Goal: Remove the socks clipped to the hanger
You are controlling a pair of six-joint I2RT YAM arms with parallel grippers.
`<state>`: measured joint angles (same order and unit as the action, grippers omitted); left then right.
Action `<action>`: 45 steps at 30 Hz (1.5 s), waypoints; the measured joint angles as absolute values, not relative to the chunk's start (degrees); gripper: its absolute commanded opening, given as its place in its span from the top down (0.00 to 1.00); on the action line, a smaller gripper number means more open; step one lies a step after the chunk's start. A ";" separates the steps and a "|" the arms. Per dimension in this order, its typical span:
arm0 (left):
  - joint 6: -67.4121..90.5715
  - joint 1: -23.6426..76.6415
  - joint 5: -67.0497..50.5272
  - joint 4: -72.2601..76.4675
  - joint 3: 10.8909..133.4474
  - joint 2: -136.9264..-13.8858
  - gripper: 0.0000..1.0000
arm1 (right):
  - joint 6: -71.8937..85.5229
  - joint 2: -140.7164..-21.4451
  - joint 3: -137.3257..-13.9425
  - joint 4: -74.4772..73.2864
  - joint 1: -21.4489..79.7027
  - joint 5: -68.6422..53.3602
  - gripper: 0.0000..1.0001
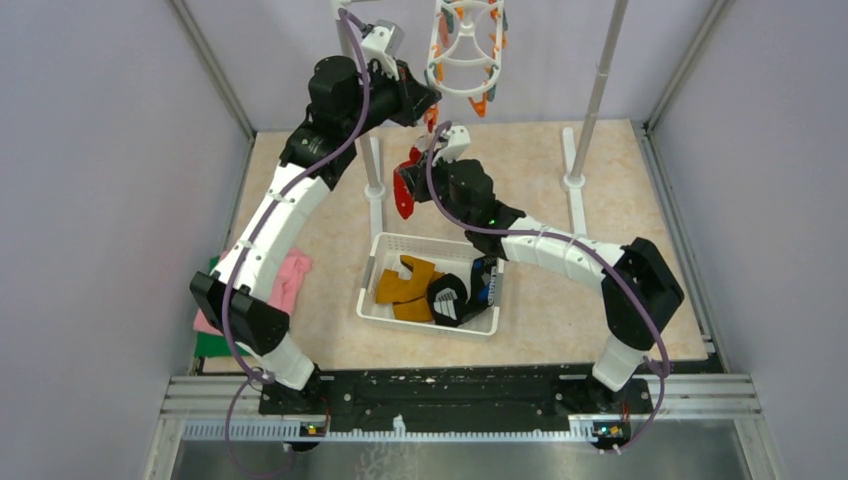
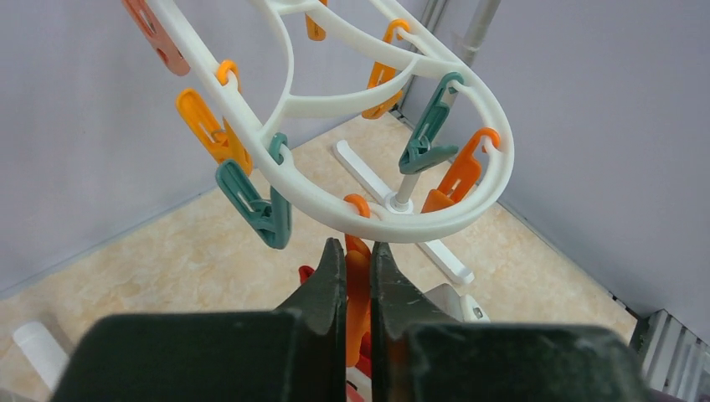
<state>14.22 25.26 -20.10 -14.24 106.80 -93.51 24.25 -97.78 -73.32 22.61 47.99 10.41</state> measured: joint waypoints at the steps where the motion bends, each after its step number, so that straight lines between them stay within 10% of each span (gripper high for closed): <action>1: 14.02 25.34 -20.14 -14.20 106.85 -93.51 1.00 | 24.23 -97.78 -73.32 22.61 47.99 10.41 1.00; 18: 12.19 25.56 -20.10 -14.33 106.87 -93.36 0.95 | 24.18 -87.77 -63.42 17.45 47.70 6.94 1.00; 29: 7.97 25.41 -18.59 -15.14 101.80 -88.64 0.58 | 24.01 -71.44 -54.57 2.26 47.70 -10.94 1.00; 32: 6.55 25.26 -17.89 -15.62 101.32 -88.29 0.05 | 23.59 -69.36 -50.83 -3.03 47.70 -13.34 1.00; 45: 3.03 21.67 -17.63 -27.97 101.12 -86.48 0.01 | 19.59 -71.48 -48.51 -13.32 47.70 -14.06 1.00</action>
